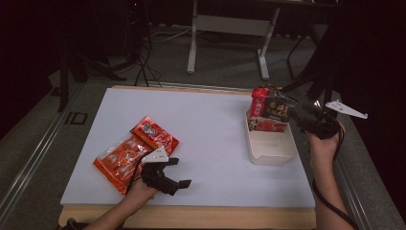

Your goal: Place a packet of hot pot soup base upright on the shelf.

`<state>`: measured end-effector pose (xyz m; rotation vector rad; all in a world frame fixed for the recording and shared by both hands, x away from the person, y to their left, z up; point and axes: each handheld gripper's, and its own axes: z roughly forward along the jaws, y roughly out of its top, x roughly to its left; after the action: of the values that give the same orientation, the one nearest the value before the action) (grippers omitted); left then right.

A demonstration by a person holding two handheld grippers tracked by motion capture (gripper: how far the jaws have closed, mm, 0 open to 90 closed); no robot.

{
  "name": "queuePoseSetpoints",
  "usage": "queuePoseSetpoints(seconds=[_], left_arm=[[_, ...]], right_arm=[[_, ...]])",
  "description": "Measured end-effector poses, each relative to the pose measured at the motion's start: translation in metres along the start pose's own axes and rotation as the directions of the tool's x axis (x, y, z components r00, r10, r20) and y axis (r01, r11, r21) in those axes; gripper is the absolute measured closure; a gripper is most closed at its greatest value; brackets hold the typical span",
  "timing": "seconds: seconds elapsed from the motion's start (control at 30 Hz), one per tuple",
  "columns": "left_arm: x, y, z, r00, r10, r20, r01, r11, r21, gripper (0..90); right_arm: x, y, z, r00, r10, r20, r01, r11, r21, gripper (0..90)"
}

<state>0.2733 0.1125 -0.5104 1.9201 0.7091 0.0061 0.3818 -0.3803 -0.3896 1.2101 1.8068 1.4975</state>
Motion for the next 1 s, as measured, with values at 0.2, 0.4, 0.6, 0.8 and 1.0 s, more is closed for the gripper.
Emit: queuePoseSetpoints(seconds=[0.2, 0.4, 0.6, 0.8, 1.0], left_arm=[[0.001, 0.002, -0.002, 0.9998, 0.019, -0.004, -0.019, 0.9998, 0.004, 1.1], [0.006, 0.008, -0.007, 0.9990, 0.042, -0.014, -0.042, 0.9991, 0.006, 3.2], [0.016, 0.017, -0.025, 0.9949, 0.075, -0.067, -0.076, 0.9969, -0.020, 8.8], [0.030, 0.021, -0.053, 0.9886, 0.070, -0.134, -0.076, 0.9960, -0.046, 15.2], [0.045, 0.014, -0.086, 0.9719, 0.011, -0.235, -0.025, 0.9980, -0.059, 23.2]], right_arm=[[0.032, -0.005, -0.009, 0.9965, -0.010, -0.083, 0.008, 1.000, -0.023, 13.9], [0.064, -0.017, -0.015, 0.9853, -0.047, -0.164, 0.046, 0.999, -0.011, 14.2], [0.079, -0.027, -0.018, 0.9789, -0.056, -0.197, 0.058, 0.998, 0.006, 14.3], [0.088, -0.036, -0.019, 0.9746, -0.052, -0.218, 0.059, 0.998, 0.026, 14.5], [0.092, -0.040, -0.016, 0.9692, -0.060, -0.239, 0.071, 0.997, 0.040, 14.8]])
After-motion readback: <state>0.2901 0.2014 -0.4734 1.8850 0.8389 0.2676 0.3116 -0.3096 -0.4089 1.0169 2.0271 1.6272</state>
